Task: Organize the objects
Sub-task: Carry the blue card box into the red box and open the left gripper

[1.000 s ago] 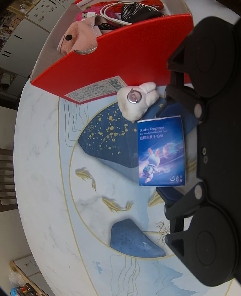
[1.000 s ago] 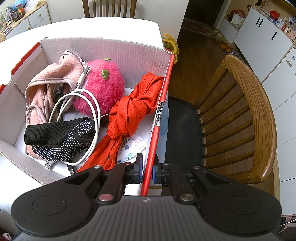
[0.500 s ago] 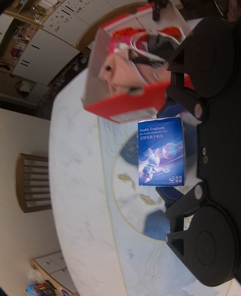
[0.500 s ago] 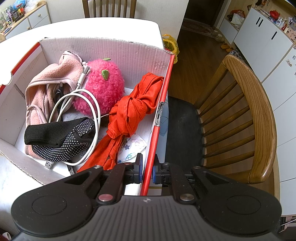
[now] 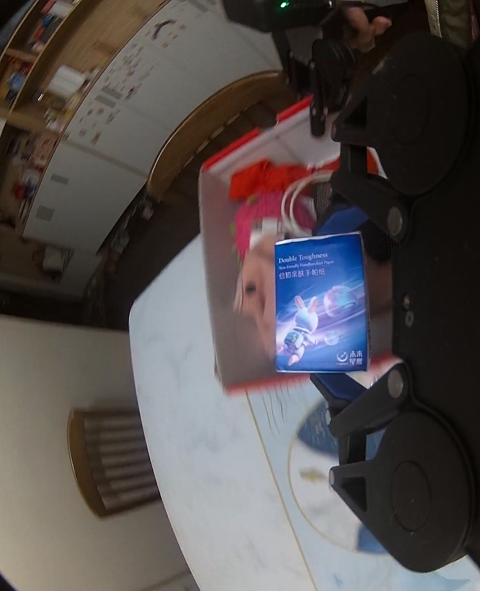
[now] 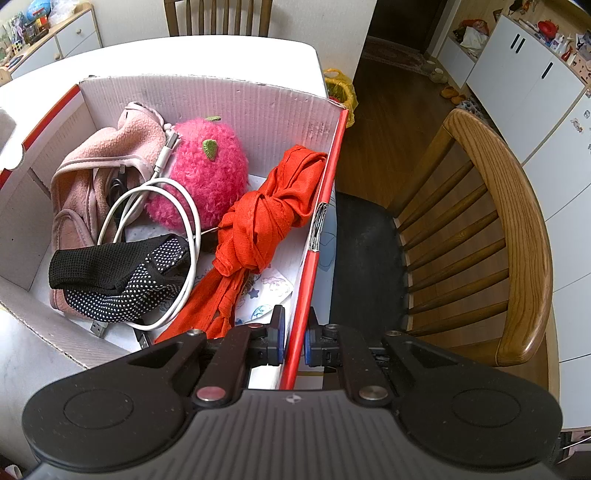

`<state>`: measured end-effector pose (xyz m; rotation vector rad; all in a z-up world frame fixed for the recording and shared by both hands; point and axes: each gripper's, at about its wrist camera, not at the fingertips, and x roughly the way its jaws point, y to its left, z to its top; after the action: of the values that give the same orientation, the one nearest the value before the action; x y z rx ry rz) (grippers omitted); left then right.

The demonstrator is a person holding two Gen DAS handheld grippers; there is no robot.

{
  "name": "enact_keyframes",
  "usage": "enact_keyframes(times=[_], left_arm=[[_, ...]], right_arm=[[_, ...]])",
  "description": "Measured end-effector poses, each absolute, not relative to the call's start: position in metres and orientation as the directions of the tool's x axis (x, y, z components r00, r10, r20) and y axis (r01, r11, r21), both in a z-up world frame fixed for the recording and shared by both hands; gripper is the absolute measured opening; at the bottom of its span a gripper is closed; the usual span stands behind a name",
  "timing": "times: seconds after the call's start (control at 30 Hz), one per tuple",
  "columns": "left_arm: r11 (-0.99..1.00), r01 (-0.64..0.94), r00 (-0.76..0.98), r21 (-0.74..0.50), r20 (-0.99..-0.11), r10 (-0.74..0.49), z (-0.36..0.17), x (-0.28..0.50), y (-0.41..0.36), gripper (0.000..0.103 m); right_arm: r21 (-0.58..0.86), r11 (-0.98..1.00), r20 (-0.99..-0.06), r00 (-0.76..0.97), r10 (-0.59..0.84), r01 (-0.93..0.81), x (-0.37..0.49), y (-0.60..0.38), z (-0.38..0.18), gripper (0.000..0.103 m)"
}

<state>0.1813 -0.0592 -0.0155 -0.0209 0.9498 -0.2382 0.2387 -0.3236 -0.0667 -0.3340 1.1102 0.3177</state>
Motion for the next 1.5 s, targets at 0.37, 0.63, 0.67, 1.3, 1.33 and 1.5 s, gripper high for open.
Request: enact_keyframes(times=[0.37, 0.63, 0.67, 1.3, 1.33, 1.5], left_arm=[[0.949, 0.298, 0.468, -0.102, -0.851, -0.239, -0.052, 0.199, -0.12, 0.075], [0.941, 0.324, 0.421, -0.094, -0.876, -0.233, -0.072, 0.208, -0.135, 0.075], [0.94, 0.331, 0.417, -0.088, -0.879, -0.229, -0.074, 0.208, -0.137, 0.075], [0.941, 0.309, 0.333, -0.136, -0.912, -0.241, -0.107, 0.219, -0.135, 0.078], [0.942, 0.304, 0.335, -0.142, -0.91, -0.245, -0.106, 0.218, -0.133, 0.079], [0.935, 0.302, 0.356, -0.183, -0.889, -0.289, -0.095, 0.213, -0.126, 0.089]], right_arm=[[-0.101, 0.906, -0.909, 0.409, 0.084, -0.41, 0.239, -0.323, -0.066, 0.01], [-0.099, 0.905, -0.908, 0.41, 0.088, -0.414, 0.239, -0.321, -0.066, 0.01], [-0.098, 0.905, -0.908, 0.41, 0.089, -0.414, 0.239, -0.321, -0.066, 0.01], [-0.095, 0.906, -0.908, 0.409, 0.092, -0.413, 0.24, -0.32, -0.066, 0.01], [-0.095, 0.906, -0.908, 0.409, 0.092, -0.413, 0.24, -0.32, -0.066, 0.01], [-0.095, 0.907, -0.908, 0.409, 0.091, -0.411, 0.24, -0.319, -0.066, 0.009]])
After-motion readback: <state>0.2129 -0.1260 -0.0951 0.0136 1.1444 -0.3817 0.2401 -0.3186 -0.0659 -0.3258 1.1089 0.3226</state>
